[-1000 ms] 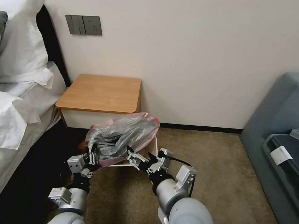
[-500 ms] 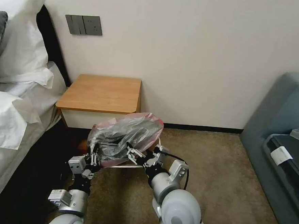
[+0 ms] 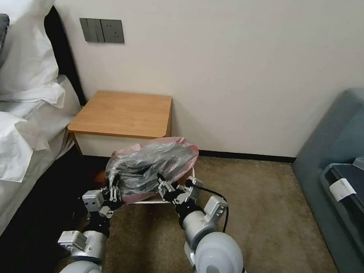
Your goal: Pick up the garbage bag from the table and place it over the trash can.
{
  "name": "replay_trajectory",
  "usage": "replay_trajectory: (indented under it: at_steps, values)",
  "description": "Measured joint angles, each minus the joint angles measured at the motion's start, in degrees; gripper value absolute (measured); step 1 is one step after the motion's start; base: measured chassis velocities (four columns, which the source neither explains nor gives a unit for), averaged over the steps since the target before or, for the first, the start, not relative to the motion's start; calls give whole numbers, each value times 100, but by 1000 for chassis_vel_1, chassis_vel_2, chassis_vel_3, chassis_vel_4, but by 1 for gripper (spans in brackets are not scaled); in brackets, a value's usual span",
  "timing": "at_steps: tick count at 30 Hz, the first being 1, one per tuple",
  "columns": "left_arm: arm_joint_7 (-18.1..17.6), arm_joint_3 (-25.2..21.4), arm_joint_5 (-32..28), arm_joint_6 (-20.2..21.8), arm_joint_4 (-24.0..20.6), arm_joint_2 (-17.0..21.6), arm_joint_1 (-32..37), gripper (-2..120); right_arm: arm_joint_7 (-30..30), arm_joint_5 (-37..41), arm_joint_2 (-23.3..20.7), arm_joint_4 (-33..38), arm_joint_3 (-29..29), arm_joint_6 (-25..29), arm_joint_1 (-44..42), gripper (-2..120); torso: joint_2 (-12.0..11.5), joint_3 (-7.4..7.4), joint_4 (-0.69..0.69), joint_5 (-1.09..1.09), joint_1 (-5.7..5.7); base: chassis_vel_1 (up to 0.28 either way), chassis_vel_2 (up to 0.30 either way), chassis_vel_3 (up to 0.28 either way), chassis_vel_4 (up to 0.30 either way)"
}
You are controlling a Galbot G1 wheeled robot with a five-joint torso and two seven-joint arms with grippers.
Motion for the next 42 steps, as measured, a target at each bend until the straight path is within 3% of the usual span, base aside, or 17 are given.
replay_trajectory:
  at_steps: [6,29,34,42]
  values:
    - [-150,2,-96,211,-65,-23,-14,7,-111,-145,27,69,-12,124,-190,0,0,0,0,0,0,0,0,0,0]
    - [-1060,-64,-961,1078,-475,-225,-125,7,-398,-779,-238,983,165,268,-1273,0,0,-1,0,1,0,0,0,0,0]
    - [-1179,-64,-1112,1183,-544,-266,-128,7,-467,-922,-253,1037,211,295,-1422,0,0,-1,0,0,0,0,0,0,0]
    - [-1409,-48,-1846,1632,-953,-285,-67,7,-615,-1353,-224,859,303,486,-1641,0,0,0,0,1,0,0,0,0,0]
